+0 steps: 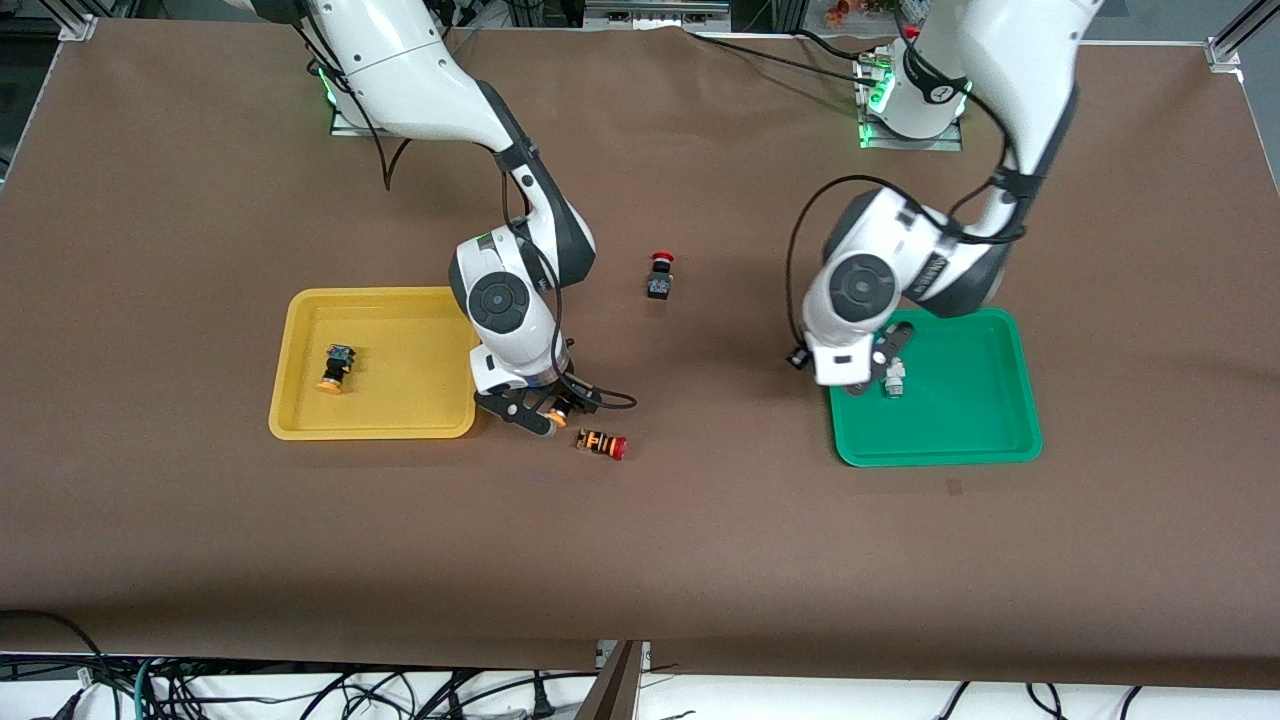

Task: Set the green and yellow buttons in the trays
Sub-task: 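Place the second green and yellow buttons into their matching trays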

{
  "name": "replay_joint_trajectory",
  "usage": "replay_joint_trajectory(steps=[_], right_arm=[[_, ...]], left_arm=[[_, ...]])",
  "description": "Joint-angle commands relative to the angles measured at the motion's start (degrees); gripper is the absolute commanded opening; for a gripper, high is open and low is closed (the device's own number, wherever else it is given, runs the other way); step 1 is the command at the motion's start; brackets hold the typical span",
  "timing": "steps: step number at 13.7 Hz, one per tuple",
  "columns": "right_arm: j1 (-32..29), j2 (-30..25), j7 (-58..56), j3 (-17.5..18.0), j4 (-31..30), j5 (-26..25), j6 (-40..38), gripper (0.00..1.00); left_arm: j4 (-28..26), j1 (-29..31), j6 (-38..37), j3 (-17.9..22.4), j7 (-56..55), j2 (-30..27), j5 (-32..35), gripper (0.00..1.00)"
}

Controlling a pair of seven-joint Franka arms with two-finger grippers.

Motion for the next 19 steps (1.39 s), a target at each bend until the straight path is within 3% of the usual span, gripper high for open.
replay_joint_trajectory(steps=[1,4,6,7,8,11,17,18,19], right_arm=[[0.03,0.81,-0.43,-0.09,1.46,-0.87,0.09,0.01],[-0.58,-0.42,-4.27,-0.52,1.54,-0.87,-1.13,0.00],[-1.55,-2.78,-13.74,-2.97,1.46,-0.87,-8.30,0.00],[-1.64,-4.28,-18.83,-4.90,1.37,-0.78,-12.61,0.00],[-1.64,-5.60,-22.71,-7.01,1.19,-0.69,-17.61,0.00],[-1.55,-8.32,-31.69,-11.67,-0.46,-0.78,-28.54,0.00],[-1.55,-12.11,-46.98,-16.16,-13.03,-0.61,-25.50,0.00],[-1.64,-12.11,-48.06,-16.26,-13.65,-0.52,-24.35,0.17],[-2.08,-11.94,-48.07,-16.26,-13.23,-0.43,-24.25,0.79]], left_arm=[[0.07,6.04,-3.70,-0.63,14.55,-0.59,2.84,0.12],[-0.89,12.10,-3.80,-0.54,34.66,0.02,2.84,0.14],[-0.89,15.10,-3.80,-0.54,46.02,1.16,2.84,0.24],[-1.07,15.98,-3.80,-0.54,47.90,1.43,2.84,0.67],[-0.89,16.08,-3.80,-0.54,47.92,1.35,2.84,1.00],[1.99,15.56,-8.70,-1.33,47.92,-1.98,2.76,1.00],[19.55,15.99,-26.54,-1.24,61.42,-8.32,2.67,1.00],[22.63,16.25,-28.74,-1.07,64.58,-8.76,2.23,1.00],[24.66,16.78,-30.42,-0.98,67.92,-9.20,1.79,1.00]])
